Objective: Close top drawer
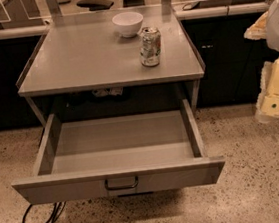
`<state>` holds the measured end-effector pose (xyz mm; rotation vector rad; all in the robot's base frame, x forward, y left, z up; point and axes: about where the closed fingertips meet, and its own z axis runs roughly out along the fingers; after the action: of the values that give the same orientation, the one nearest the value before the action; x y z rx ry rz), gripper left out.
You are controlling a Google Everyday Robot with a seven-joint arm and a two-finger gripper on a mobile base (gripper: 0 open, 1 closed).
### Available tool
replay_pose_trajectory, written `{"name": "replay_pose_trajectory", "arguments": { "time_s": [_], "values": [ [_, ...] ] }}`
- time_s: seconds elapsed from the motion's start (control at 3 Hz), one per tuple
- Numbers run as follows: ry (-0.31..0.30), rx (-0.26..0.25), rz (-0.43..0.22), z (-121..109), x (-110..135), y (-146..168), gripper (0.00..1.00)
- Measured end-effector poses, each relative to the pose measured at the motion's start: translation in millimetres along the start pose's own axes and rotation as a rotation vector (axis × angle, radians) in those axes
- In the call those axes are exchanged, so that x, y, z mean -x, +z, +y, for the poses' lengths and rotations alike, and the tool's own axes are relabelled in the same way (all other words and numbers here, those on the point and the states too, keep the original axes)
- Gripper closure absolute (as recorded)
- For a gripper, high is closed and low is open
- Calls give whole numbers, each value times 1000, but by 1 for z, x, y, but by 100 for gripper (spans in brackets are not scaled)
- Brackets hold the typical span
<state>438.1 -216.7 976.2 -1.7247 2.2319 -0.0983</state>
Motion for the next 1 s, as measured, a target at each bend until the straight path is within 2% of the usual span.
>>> {"name": "replay_pose_trajectory", "arguments": {
  "time_s": [0.67,1.0],
  "values": [
    [-9,-9,-14,9,-1,11,0],
    [-29,-3,-52,26,-1,37,0]
  ]
}}
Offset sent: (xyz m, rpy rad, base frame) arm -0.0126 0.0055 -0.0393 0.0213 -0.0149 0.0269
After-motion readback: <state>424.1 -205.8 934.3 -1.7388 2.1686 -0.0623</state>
